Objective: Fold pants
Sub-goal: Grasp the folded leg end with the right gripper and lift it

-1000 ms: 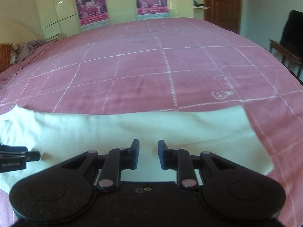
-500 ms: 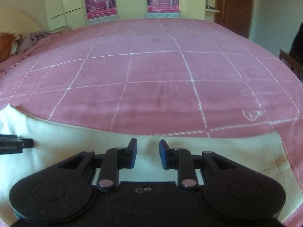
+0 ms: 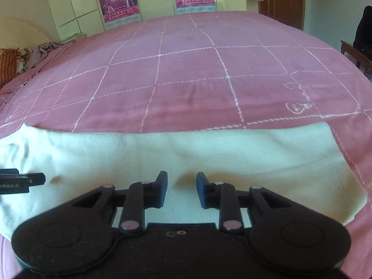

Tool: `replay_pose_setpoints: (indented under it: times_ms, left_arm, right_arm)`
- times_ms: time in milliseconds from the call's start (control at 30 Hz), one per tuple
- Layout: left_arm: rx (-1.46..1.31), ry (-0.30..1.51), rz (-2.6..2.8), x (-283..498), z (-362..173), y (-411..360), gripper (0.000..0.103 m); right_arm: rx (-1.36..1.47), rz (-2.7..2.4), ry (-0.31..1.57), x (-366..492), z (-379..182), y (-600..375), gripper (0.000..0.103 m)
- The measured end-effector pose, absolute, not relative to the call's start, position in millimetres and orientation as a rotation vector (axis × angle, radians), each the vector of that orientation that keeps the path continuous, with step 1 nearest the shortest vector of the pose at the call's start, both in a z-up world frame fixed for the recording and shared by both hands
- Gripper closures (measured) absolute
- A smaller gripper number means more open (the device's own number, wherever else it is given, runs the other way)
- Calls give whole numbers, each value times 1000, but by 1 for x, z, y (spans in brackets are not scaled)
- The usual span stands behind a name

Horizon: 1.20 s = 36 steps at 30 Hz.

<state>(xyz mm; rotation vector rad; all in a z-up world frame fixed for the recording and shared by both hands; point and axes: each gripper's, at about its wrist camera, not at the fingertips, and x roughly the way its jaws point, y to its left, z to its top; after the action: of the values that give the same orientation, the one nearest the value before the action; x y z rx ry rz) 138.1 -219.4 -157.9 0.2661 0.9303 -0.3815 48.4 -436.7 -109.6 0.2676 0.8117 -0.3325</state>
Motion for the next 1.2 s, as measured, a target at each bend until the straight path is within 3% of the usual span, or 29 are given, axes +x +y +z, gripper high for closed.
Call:
replay_pose_setpoints:
  times_ms: [167, 267, 333, 867, 1000, 1067, 1100, 1133, 1200]
  left_arm:
    - [309, 913, -351, 113, -169, -222, 19]
    - [310, 918, -343, 109, -162, -219, 19]
    - [316, 909, -350, 101, -158, -221, 19]
    - [335, 929, -387, 89, -168, -249, 19]
    - [337, 928, -366, 89, -170, -252, 19]
    - [356, 912, -359, 86, -171, -255, 19]
    - [362, 904, -359, 86, -172, -256, 19]
    - [366, 899, -360, 85, -173, -256, 19]
    - [358, 911, -360, 89, -172, -257, 19]
  right_arm:
    - [152, -335, 925, 37, -126, -422, 69]
    - [199, -340, 888, 18, -116, -423, 65]
    - [219, -370, 864, 4, -109, -428, 53]
    - [657, -599, 781, -59, -118, -524, 53]
    - [685, -625, 759, -50, -124, -531, 61]
    - [657, -643, 754, -46, -125, -529, 74]
    - [653, -651, 735, -48, -123, -529, 87]
    - [651, -647, 703, -51, -119, -527, 94]
    - [623, -643, 672, -53, -111, -524, 95]
